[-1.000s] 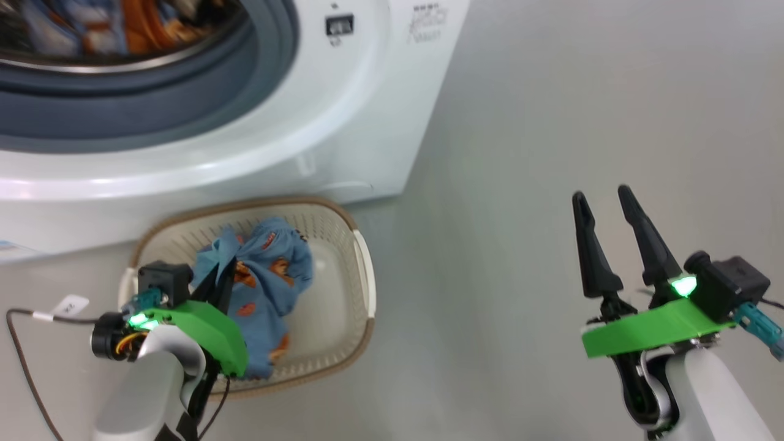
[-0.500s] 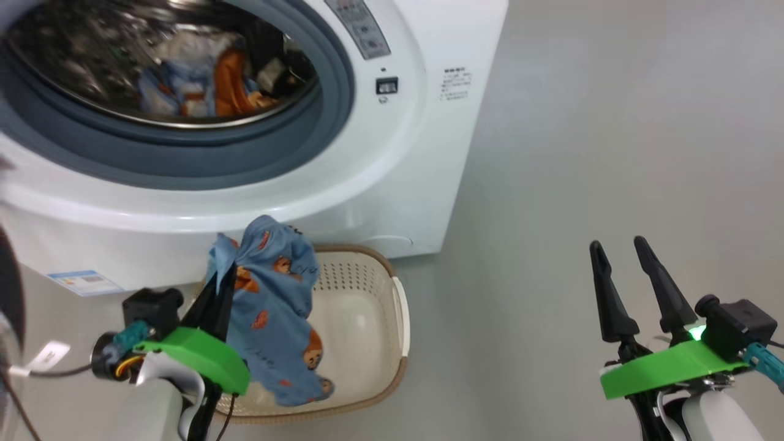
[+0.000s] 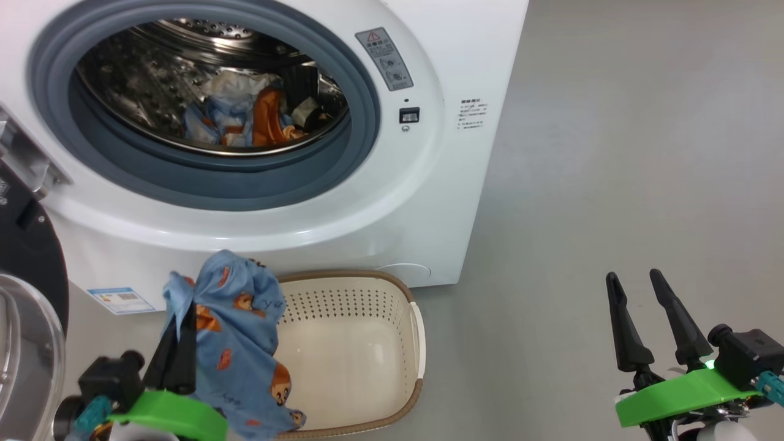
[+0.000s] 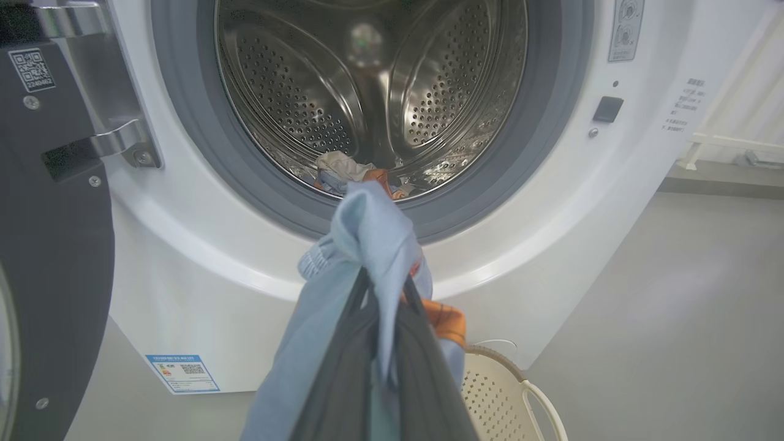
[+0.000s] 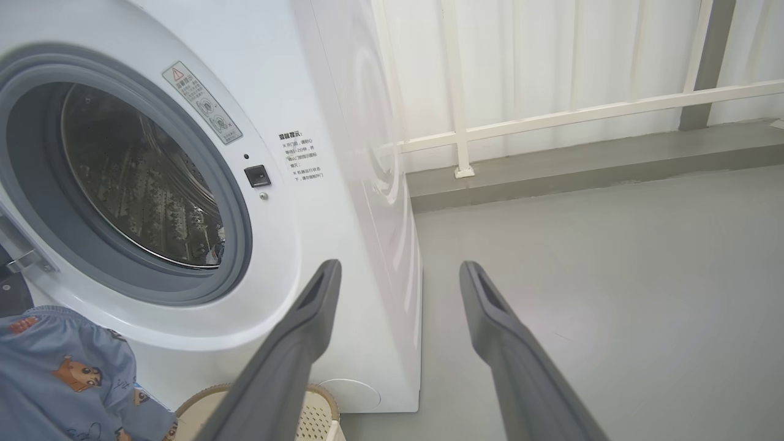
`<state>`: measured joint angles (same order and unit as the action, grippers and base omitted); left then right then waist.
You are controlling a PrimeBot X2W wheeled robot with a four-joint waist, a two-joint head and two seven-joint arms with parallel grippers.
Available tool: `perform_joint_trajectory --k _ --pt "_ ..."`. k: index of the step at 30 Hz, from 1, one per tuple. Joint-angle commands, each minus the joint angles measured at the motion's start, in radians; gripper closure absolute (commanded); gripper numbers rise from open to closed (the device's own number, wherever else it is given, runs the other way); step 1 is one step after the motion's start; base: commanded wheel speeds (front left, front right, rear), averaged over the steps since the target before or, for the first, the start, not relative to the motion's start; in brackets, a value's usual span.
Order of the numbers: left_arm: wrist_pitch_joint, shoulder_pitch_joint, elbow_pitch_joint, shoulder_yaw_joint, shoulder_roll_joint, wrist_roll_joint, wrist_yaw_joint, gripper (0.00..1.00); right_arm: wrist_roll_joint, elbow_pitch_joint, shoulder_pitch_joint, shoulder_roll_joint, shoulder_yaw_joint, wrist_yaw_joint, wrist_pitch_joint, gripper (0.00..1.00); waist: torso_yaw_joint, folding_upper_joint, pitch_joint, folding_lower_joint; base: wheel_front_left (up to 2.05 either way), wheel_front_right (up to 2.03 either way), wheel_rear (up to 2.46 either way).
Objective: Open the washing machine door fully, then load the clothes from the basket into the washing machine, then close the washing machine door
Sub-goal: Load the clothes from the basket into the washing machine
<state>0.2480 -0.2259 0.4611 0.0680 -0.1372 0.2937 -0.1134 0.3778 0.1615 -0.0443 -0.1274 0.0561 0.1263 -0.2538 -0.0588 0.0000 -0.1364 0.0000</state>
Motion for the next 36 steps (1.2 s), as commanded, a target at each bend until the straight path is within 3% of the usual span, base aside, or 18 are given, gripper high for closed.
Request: perform_joint_trajectory --k 1,10,20,36 --pt "0.014 0.011 -0.052 -0.047 -0.013 -0.019 0.009 1.0 0.003 -0.025 0.001 -0.012 0.011 0.004 -0.008 0.0 0.007 0.0 0.009 0.0 0.0 0.0 0.0" --pt "0.014 0.131 -0.209 -0.127 0.049 -0.062 0.014 1.0 0.003 -0.033 0.023 -0.013 -0.002 0.004 -0.008 0.0 0.009 0.0 0.016 0.0 0.0 0.0 0.0" --pt "0.014 0.139 -0.244 -0.151 0.073 -0.087 0.004 1.0 0.002 -0.038 0.017 -0.015 0.0 0.004 -0.008 0.0 -0.003 0.0 -0.007 0.0 0.0 0.0 0.0" --pt "0.014 -0.043 -0.237 -0.164 0.072 -0.096 -0.01 1.0 -0.001 -0.051 -0.032 0.007 -0.001 0.004 -0.008 0.0 -0.028 0.0 -0.121 0.0 0.0 0.0 0.0"
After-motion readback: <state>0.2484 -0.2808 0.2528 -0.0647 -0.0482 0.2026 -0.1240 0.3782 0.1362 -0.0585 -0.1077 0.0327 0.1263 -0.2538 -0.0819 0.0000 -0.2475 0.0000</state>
